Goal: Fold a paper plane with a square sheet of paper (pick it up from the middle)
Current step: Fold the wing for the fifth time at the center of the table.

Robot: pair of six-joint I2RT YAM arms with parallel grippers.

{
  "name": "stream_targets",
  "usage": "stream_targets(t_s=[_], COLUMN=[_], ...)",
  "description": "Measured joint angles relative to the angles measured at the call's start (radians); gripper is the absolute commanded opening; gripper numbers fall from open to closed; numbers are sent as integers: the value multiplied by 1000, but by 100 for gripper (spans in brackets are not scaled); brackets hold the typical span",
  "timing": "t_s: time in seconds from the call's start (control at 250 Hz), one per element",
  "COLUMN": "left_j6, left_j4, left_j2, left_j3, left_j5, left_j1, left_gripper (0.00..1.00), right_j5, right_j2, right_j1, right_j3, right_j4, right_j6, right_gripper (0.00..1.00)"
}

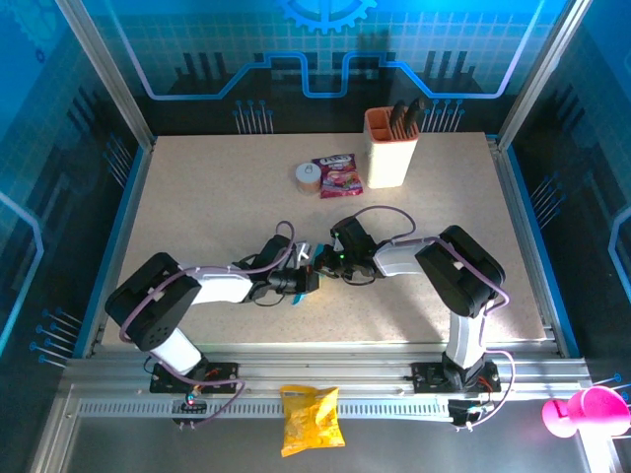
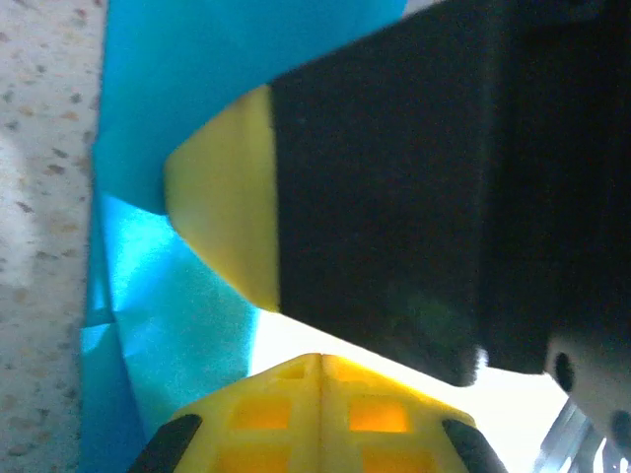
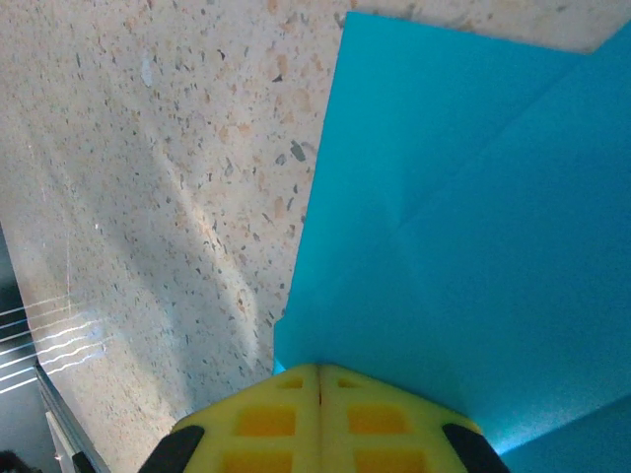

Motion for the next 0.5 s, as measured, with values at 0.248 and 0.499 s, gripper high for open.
stream_targets(t_s=[0.248,0.499], left_j6=[0,0], left_j4=[56,116], left_j2=[43,28], left_j3=[-21,-70], left_j5=[21,24], left_j1=[37,42], left_gripper=[0,0], right_j5=[-3,-19], right_j2=[15,29], right_j1=[0,-4], right_j3=[14,35], right_j4=[9,-11], right_j6=[0,0], right_gripper=[0,0])
